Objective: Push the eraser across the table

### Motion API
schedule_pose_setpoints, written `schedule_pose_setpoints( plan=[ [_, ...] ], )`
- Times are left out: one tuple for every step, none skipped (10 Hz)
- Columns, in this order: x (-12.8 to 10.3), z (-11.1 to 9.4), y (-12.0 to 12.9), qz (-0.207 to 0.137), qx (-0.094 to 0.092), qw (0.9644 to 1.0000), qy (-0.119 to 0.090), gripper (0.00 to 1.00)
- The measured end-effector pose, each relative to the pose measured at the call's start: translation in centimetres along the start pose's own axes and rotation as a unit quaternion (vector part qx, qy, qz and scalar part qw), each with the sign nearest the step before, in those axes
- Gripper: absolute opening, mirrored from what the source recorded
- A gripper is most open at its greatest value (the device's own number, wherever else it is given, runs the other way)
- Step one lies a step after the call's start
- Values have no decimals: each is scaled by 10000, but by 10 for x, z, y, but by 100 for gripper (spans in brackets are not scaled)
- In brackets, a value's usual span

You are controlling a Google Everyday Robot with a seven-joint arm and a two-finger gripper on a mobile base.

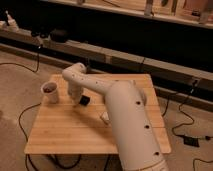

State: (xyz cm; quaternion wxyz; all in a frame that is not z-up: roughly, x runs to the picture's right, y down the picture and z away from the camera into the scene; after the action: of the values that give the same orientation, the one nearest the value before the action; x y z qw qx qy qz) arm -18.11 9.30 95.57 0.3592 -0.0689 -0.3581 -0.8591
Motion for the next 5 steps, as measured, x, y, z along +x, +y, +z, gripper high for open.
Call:
schedule_pose_setpoints(
  plan=[
    [3, 3, 2, -12, 35, 10000, 18, 0],
    [6, 5, 7, -26, 10, 10000, 52, 0],
    [12, 4, 15, -85, -108, 9999, 103, 0],
    [17, 2, 26, -122, -245, 9995, 142, 0],
    [19, -4, 37, -147, -403, 9990, 161, 0]
  ],
)
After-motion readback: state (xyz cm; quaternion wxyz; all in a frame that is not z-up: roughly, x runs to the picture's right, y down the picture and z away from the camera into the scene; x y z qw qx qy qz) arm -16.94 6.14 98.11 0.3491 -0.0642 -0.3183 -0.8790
